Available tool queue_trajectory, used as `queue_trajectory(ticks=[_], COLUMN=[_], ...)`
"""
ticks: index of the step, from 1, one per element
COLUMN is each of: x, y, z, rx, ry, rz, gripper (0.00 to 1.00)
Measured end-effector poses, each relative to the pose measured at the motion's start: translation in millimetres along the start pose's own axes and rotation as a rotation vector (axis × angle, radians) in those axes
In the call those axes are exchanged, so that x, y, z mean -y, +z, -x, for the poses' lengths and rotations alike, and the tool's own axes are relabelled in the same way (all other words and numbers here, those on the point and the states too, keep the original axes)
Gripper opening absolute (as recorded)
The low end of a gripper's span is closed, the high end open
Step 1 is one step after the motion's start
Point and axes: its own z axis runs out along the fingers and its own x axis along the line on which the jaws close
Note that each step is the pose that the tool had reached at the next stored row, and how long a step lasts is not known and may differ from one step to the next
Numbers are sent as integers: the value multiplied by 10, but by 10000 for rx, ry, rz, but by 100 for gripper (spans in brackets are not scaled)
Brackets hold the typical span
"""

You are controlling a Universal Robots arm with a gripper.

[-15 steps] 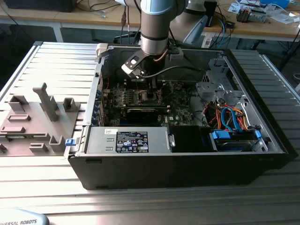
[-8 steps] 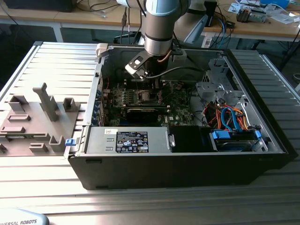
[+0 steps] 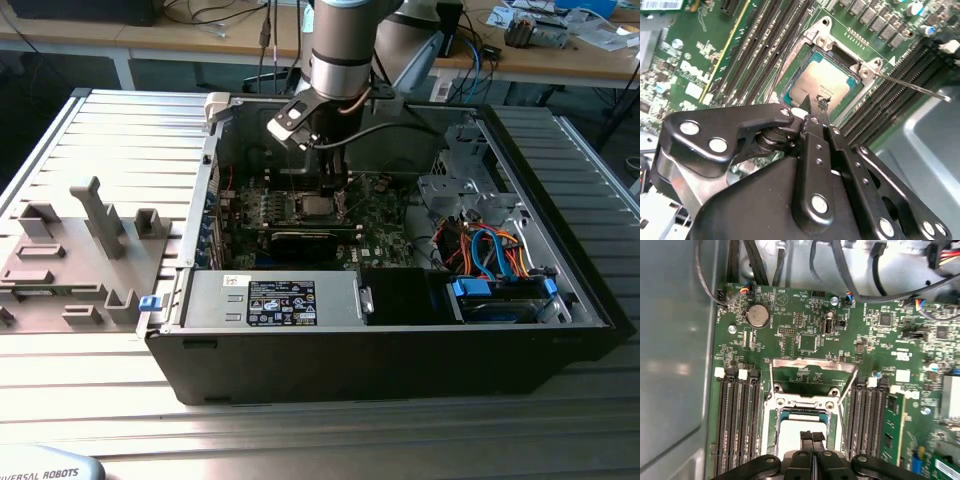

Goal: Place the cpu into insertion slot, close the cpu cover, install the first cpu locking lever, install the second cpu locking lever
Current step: 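Place the cpu into insertion slot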

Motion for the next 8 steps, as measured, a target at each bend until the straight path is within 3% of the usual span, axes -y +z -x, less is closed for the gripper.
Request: queue_trajectory(ticks=[8], x=[2], y=[-211], z=[10], rx=[0], ry=[1], rz=[3], gripper=[11])
